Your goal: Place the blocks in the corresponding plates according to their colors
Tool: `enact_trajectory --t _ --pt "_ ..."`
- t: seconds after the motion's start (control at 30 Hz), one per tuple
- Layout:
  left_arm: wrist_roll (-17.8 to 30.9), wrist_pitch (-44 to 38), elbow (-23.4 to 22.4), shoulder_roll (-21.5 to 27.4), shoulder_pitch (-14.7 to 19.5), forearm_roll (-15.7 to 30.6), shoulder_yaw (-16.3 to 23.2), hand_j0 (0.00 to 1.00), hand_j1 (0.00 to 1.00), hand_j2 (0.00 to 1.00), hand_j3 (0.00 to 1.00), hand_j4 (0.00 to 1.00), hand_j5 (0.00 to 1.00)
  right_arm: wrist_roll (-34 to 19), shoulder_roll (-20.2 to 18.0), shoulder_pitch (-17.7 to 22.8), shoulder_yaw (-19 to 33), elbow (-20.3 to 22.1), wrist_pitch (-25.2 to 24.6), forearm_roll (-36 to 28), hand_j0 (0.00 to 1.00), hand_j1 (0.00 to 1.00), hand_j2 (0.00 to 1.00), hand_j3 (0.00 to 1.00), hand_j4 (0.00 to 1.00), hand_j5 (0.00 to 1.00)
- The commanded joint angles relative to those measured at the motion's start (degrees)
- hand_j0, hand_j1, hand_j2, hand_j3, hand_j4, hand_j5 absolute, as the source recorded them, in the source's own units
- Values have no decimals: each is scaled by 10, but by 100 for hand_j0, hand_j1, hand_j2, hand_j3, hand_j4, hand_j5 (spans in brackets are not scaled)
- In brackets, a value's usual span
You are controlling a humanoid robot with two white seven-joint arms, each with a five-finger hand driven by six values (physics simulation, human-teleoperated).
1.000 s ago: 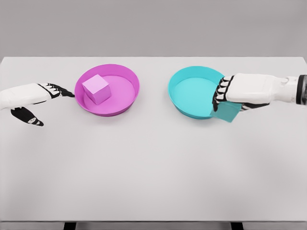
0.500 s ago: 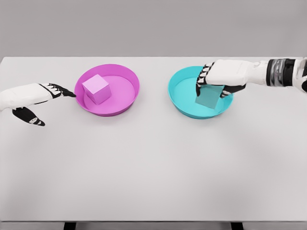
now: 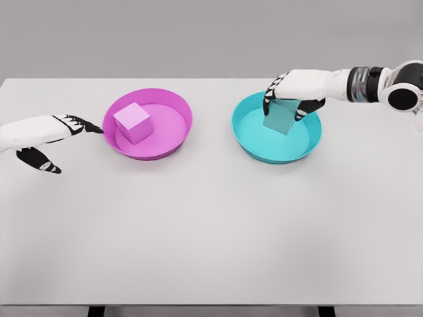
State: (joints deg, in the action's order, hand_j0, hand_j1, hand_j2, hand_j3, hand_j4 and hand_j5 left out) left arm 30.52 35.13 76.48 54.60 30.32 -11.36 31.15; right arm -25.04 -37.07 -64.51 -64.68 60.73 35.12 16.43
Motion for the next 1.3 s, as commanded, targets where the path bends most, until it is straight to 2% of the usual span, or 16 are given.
enact_trajectory --t 0.0,0.1,0.17,0.2,0.5,0.63,0.7,0.73,0.8,0.9,1.03,1.27 --pt "0 -1 -1 1 0 4 0 100 100 100 100 100 100 0 10 0 1 -23 -1 -2 57 57 57 57 57 57" --pt "0 -1 -1 0 0 4 0 100 100 100 100 100 100 0 12 0 2 -24 -1 2 69 69 69 69 69 69" --pt "0 -1 -1 0 0 4 0 100 100 100 100 100 100 0 12 1 2 -24 -1 2 84 84 84 84 84 84" --pt "0 -1 -1 0 0 4 0 100 100 100 100 100 100 1 13 1 2 -23 -1 1 100 100 100 100 100 100" --pt "0 -1 -1 1 0 4 1 100 100 100 100 100 100 1 2 2 4 -18 -1 -1 100 100 100 100 100 100" --pt "0 -1 -1 5 0 5 4 100 100 100 100 100 100 10 -89 12 24 30 -1 -33 100 100 100 100 100 100" --pt "0 -1 -7 9 0 6 1 100 100 100 100 100 100 13 -120 36 44 33 -1 -77 100 100 100 100 100 100" --pt "0 -1 -10 11 0 6 2 100 100 100 100 100 100 53 -146 61 65 37 -1 -101 100 100 100 100 100 100" --pt "0 -1 -11 12 -1 5 2 100 100 100 100 100 100 114 -188 99 74 72 -1 -101 100 100 100 100 100 100" --pt "0 -1 -18 12 0 5 1 100 100 100 100 100 100 131 -214 146 90 106 -1 -100 100 100 100 100 100 100" --pt "-1 -1 -18 12 -1 5 1 100 100 100 100 100 100 129 -243 238 150 172 -1 -99 100 100 100 100 100 100" --pt "0 -1 -19 12 -1 5 1 100 100 100 100 100 100 126 -245 250 162 178 -1 -95 100 100 100 100 100 100"
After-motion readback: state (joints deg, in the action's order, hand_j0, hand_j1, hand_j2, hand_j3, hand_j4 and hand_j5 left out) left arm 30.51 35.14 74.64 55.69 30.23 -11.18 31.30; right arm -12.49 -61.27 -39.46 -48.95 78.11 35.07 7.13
